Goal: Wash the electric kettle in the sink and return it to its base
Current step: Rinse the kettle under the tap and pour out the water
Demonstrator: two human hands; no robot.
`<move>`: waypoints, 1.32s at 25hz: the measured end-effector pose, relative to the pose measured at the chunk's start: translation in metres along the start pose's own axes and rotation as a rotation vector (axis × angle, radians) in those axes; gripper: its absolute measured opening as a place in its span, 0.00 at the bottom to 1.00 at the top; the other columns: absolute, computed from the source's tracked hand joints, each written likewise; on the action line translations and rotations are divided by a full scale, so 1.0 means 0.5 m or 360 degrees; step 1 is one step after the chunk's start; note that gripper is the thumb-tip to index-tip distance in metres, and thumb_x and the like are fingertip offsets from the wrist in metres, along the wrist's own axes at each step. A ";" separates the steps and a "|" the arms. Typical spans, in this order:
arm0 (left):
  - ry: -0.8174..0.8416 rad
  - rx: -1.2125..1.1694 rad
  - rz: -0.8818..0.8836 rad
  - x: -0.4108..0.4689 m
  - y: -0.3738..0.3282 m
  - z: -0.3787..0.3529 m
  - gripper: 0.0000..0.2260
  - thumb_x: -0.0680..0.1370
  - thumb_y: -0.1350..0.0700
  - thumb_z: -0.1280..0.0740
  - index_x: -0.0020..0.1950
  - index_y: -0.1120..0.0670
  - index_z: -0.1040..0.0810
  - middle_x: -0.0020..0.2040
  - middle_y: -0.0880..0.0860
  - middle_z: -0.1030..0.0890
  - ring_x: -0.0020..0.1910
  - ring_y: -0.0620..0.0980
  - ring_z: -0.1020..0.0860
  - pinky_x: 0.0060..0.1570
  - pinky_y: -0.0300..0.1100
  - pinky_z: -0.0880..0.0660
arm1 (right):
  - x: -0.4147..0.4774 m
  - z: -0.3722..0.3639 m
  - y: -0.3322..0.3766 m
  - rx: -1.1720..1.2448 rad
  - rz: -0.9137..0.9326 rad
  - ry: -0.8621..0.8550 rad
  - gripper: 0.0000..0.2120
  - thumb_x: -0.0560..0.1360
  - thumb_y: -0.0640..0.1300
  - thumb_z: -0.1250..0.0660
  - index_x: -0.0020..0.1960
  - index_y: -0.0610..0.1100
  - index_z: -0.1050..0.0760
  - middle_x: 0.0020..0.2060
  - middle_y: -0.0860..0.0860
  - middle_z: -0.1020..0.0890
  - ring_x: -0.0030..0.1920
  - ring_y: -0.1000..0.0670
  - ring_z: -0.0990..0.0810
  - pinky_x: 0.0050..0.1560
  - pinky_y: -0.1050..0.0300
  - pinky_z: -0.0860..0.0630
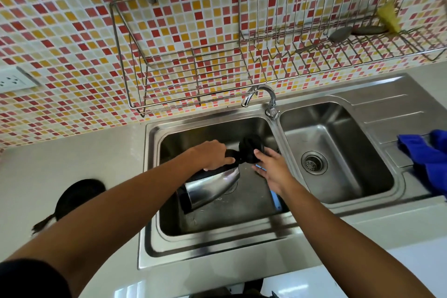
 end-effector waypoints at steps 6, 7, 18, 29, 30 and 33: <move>-0.0107 -0.0576 0.0099 0.015 0.042 -0.086 0.19 0.83 0.42 0.42 0.60 0.57 0.26 0.45 0.56 0.18 0.47 0.57 0.19 0.45 0.44 0.32 | 0.057 -0.009 0.060 -0.0347 0.0094 -0.0020 0.04 0.76 0.41 0.30 0.50 0.45 0.20 0.51 0.43 0.16 0.53 0.45 0.17 0.51 0.55 0.21; -0.0125 -0.0638 0.0094 0.021 0.047 -0.104 0.20 0.83 0.42 0.41 0.62 0.58 0.26 0.49 0.59 0.18 0.50 0.59 0.19 0.46 0.45 0.32 | 0.066 -0.011 0.062 -0.0388 0.0105 -0.0022 0.03 0.76 0.41 0.30 0.49 0.45 0.20 0.50 0.43 0.16 0.53 0.45 0.17 0.52 0.55 0.21; -0.0132 -0.1264 0.0395 0.117 0.114 -0.221 0.12 0.78 0.53 0.29 0.57 0.60 0.20 0.51 0.60 0.17 0.52 0.60 0.19 0.46 0.46 0.28 | 0.116 -0.055 0.050 -0.0734 0.0249 0.0064 0.08 0.77 0.39 0.32 0.56 0.44 0.21 0.50 0.47 0.15 0.54 0.49 0.17 0.57 0.53 0.21; -0.0131 -0.2256 0.0523 0.131 0.119 -0.079 0.11 0.79 0.52 0.30 0.54 0.59 0.18 0.49 0.60 0.17 0.44 0.53 0.19 0.41 0.41 0.21 | 0.085 -0.068 -0.023 -0.0981 0.0259 0.0310 0.20 0.70 0.34 0.26 0.61 0.41 0.24 0.53 0.45 0.16 0.50 0.54 0.16 0.58 0.57 0.21; -0.0135 -0.2219 0.0509 0.131 0.120 -0.079 0.05 0.78 0.56 0.30 0.50 0.57 0.17 0.48 0.58 0.18 0.43 0.51 0.19 0.43 0.42 0.20 | 0.080 -0.061 -0.017 -0.0945 0.0188 0.0419 0.20 0.71 0.33 0.26 0.61 0.41 0.24 0.53 0.46 0.16 0.51 0.55 0.16 0.57 0.59 0.21; -0.0145 -0.2101 0.0513 0.125 0.122 -0.072 0.09 0.74 0.66 0.35 0.37 0.55 0.22 0.39 0.55 0.23 0.39 0.51 0.24 0.44 0.46 0.20 | 0.096 -0.021 0.018 -0.0985 0.0111 0.0488 0.17 0.75 0.36 0.30 0.63 0.42 0.24 0.55 0.46 0.17 0.57 0.48 0.18 0.56 0.55 0.20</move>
Point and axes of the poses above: each hand's wrist, its own x-axis towards the middle knuckle, its own z-axis out of the back of the hand, y = z × x, the point moved 4 cm from there along x, towards the middle knuckle
